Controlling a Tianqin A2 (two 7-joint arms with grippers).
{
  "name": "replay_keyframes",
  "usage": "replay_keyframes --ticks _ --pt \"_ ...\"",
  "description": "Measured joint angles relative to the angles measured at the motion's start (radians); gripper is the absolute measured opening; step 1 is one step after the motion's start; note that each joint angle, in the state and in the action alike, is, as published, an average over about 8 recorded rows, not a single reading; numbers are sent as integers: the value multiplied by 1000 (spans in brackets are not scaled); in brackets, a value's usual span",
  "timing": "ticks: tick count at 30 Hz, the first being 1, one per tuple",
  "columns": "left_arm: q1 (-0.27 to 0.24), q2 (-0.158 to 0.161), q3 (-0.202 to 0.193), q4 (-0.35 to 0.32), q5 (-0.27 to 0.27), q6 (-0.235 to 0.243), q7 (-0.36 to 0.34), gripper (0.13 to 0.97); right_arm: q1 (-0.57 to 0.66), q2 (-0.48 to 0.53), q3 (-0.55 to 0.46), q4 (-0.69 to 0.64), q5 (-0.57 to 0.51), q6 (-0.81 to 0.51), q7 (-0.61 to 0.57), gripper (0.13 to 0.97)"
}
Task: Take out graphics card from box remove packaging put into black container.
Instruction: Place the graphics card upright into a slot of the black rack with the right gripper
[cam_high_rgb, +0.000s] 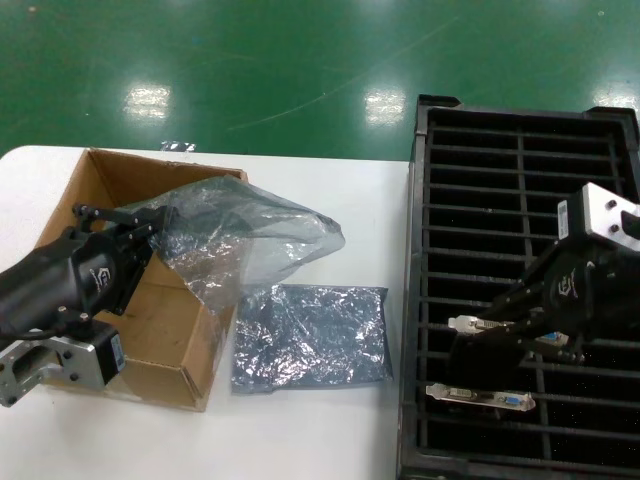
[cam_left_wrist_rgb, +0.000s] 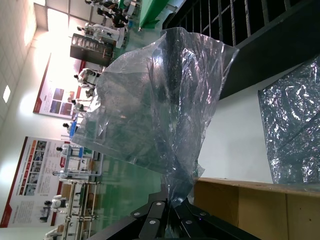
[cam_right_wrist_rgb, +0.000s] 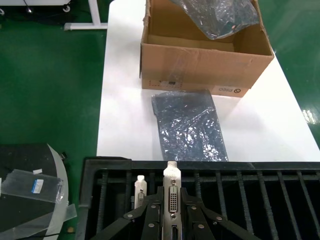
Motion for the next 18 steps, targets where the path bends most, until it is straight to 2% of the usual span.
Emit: replay_keyframes --ticks 18 --pt "0 0 0 0 0 0 0 138 24 -13 21 -17 -18 0 -14 188"
